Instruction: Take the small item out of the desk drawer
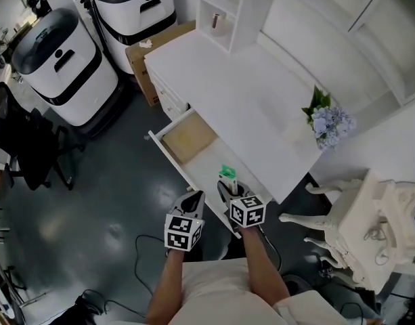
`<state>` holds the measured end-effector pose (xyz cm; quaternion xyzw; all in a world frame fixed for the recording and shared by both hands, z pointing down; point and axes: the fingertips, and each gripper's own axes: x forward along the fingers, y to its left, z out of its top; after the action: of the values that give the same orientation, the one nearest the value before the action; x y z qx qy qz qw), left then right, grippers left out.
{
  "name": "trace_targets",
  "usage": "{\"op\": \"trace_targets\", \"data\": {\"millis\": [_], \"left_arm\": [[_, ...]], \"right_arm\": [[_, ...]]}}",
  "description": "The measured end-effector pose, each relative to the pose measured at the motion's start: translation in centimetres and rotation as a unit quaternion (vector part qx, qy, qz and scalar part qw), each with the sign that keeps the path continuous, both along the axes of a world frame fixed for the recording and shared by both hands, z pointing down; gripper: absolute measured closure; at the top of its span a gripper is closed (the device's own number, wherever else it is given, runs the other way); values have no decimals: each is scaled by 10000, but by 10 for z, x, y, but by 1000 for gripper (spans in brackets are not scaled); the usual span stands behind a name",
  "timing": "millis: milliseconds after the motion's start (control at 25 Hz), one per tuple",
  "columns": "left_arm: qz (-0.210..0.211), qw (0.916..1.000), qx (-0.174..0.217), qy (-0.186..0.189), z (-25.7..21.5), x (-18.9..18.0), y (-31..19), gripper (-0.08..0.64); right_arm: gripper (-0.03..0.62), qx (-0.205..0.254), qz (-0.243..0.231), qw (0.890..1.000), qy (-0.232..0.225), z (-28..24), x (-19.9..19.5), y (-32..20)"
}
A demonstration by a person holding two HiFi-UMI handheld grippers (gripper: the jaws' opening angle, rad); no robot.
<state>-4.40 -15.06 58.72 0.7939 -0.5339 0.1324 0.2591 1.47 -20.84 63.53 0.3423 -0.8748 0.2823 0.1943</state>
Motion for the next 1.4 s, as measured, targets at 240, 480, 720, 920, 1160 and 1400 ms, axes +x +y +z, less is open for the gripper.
{"op": "trace_targets", "data": {"millis": [240,480,720,920,1160,1400], "left_arm": [[317,9994,-71,80,6,7,12,543],[838,9965,-49,-55,6,10,26,543],[1068,9943,9,-61,2,-4,47,543],[1166,9932,4,-59,2,-12,59,543],[1246,9922,42,-41,0,-13,63,543],[1267,9919,74,-29,-1,-9,63,543]], "right_arm": [[485,207,102,9997,39,-13,8,20],[485,418,296,9986,116,-24,12,41],[485,445,724,9963,-95,-28,11,66],[485,475,813,9955,-111,-30,5,83],[485,438,941,9943,-257,-32,7,88],[485,416,852,9952,-246,-31,9,88]]}}
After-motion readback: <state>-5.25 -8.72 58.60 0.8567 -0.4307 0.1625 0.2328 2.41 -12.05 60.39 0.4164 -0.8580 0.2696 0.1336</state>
